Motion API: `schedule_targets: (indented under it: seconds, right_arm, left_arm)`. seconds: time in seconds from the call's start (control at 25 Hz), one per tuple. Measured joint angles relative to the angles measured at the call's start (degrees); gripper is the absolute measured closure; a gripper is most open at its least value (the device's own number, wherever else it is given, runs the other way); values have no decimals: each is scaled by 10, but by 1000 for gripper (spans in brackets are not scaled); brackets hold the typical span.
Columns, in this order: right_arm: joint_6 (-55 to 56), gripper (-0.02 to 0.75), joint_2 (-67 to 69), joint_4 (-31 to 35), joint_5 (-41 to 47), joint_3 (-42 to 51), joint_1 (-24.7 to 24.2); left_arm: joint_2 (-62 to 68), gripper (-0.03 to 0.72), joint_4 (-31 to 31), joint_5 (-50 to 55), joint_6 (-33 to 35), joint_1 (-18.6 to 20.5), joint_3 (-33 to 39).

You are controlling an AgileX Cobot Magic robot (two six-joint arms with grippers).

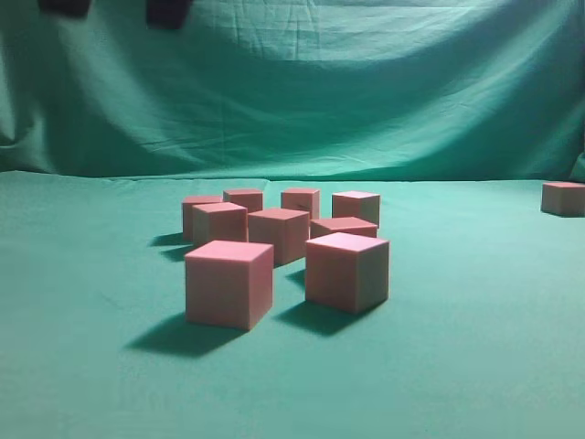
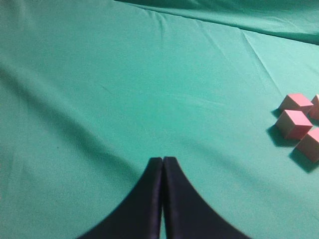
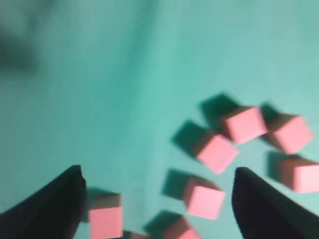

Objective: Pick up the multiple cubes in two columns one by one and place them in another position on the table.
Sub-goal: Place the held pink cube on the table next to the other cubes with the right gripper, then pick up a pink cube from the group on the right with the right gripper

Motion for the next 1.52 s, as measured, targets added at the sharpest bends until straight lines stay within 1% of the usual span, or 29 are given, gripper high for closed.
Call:
schedule_targets:
  seconds: [0.08,0.16,0.28,0.36,0.48,0.52,0.6,0.76,0.84,0.92,1.04,1.12,1.24,1.52]
  right_arm:
    - [21,171,-8,-32,4,-30,0]
    - [44,171,-25,-83,8,-45,0]
    - [101,171,-67,-181,10,-49,-12]
    - [135,171,-94,-208,10,-50,-44]
    - [187,171,-129,-219,11,-52,-135]
    - [203,171,-138,-218,13,-53,-166]
    - [233,171,-146,-198,14,-54,-242]
    - [246,171,-140,-113,18,-53,-380]
    - [247,171,-129,-84,18,-42,-432]
    - [248,171,-115,-73,18,-22,-478]
    - [245,171,-88,-54,12,14,-522]
    - [237,171,-66,-39,-11,38,-536]
    - [218,171,-30,-23,-45,49,-544]
    - [179,171,54,-7,-135,49,-544]
  left_arm:
    - [0,688,0,0,0,0,0]
    - [0,688,0,0,0,0,0]
    - [0,688,0,0,0,0,0]
    - [0,688,0,0,0,0,0]
    - [0,688,0,0,0,0,0]
    - [0,688,0,0,0,0,0]
    - [0,688,0,0,0,0,0]
    - [0,688,0,0,0,0,0]
    - [0,688,0,0,0,0,0]
    - [0,688,0,0,0,0,0]
    - [0,688,0,0,0,0,0]
    - [0,688,0,0,0,0,0]
    - [0,688,0,0,0,0,0]
    - [0,688,0,0,0,0,0]
